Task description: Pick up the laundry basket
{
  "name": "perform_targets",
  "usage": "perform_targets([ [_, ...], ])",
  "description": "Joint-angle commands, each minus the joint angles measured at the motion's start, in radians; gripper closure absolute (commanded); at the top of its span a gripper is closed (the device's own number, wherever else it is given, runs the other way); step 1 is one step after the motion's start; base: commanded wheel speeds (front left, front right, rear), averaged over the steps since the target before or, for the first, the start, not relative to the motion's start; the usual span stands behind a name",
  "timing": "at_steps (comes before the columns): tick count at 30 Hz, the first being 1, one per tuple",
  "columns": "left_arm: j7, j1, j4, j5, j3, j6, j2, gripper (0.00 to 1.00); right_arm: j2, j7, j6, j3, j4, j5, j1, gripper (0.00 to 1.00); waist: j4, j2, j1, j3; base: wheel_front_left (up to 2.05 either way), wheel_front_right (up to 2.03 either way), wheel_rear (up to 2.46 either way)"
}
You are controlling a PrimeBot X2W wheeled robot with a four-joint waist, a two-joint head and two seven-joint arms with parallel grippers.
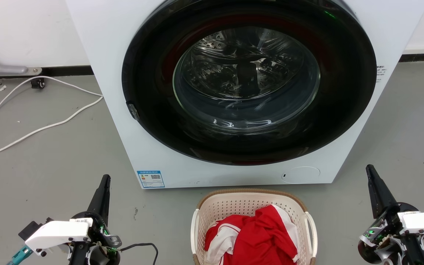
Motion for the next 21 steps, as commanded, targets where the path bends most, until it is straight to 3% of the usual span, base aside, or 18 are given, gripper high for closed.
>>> perform_targets([
  [1,0.002,-0.009,0.000,0.000,0.002,-0.002,-0.001,1.00,0.004,0.002,0.000,-0.001,0.001,-0.005,-0.011,1.00,0.000,0.0000,0.0000,0.000,0.00,0.00,0.00],
  [7,0.002,-0.009,0.000,0.000,0.002,-0.002,-0.001,1.00,0.004,0.002,0.000,-0.001,0.001,-0.006,-0.011,1.00,0.000,0.0000,0.0000,0.000,0.00,0.00,0.00],
  [8,0.002,-0.009,0.000,0.000,0.002,-0.002,-0.001,0.00,0.004,0.002,0.000,-0.001,0.001,-0.006,-0.011,0.00,0.000,0.0000,0.0000,0.000,0.00,0.00,0.00],
  [16,-0.027,0.020,0.004,0.017,-0.007,0.000,-0.002,0.00,0.001,-0.027,0.000,0.007,0.018,-0.020,0.019,0.00,0.000,0.0000,0.0000,0.001,0.00,0.00,0.00],
  [21,-0.052,0.022,-0.013,0.080,-0.001,0.000,-0.002,0.00,0.001,-0.051,0.000,0.008,0.006,-0.100,0.020,0.00,0.000,0.0000,0.0000,0.001,0.00,0.00,0.00],
])
